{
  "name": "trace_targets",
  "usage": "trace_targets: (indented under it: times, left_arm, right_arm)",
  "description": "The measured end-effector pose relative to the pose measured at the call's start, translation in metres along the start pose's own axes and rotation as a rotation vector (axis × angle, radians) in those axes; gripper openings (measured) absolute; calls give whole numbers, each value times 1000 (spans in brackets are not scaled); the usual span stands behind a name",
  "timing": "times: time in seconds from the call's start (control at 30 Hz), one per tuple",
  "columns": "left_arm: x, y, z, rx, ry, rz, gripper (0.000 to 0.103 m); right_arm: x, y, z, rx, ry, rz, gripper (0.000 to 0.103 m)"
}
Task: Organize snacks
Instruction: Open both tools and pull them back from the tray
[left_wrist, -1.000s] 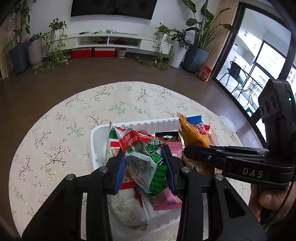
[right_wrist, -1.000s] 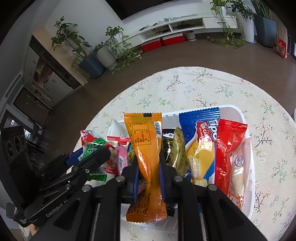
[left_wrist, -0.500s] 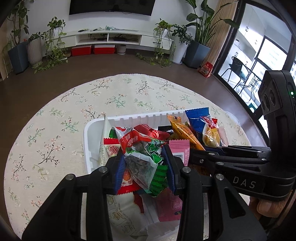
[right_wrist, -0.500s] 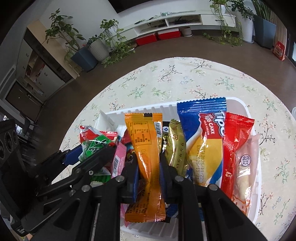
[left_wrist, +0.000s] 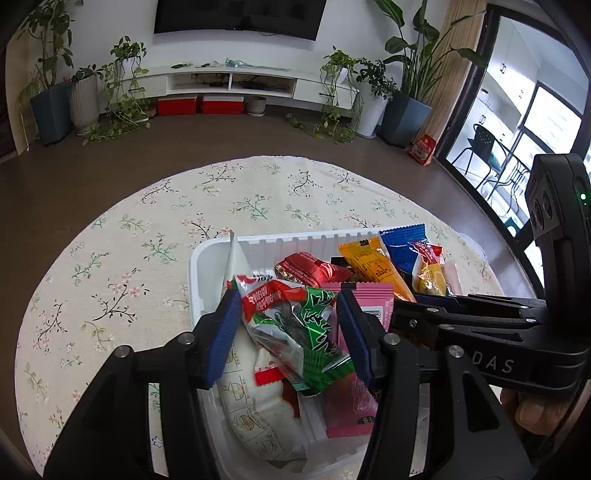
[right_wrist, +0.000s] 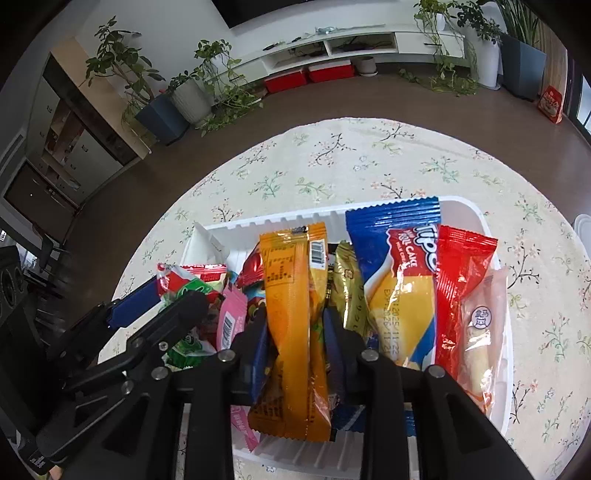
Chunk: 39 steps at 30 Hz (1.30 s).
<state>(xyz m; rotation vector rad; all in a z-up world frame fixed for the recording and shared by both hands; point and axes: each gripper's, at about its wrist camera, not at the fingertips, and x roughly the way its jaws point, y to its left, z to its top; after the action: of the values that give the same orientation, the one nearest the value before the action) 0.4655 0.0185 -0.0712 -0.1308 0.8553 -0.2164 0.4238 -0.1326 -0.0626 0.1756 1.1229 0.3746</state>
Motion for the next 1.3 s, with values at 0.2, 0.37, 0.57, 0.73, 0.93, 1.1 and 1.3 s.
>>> trace_targets:
  times: [0.2, 0.37, 0.57, 0.73, 0.93, 1.1, 1.3]
  left_arm:
    - [-12, 1, -3, -12, -31, 27, 65]
    - [-35, -4, -10, -10, -77, 65, 84]
    - [-73, -15, -23, -8, -154, 99, 97]
    - [-103, -33, -41, 37, -187, 117, 98]
    - [-146, -54, -60, 21, -247, 145, 98]
    - [-188, -74, -79, 33, -314, 270, 98]
    - [-241, -97, -111, 3, -427, 377, 98]
  right_arm:
    - [-8, 1, -5, 3, -23, -19, 41]
    - [-25, 3, -13, -6, -71, -39, 54]
    - [-56, 9, -26, -33, -154, -64, 71]
    - [-85, 11, -42, -47, -217, -84, 75]
    - [-119, 12, -69, -60, -284, -100, 77]
    - [-150, 9, -101, -46, -347, -98, 78]
    - [-178, 13, -134, -57, -404, -89, 78]
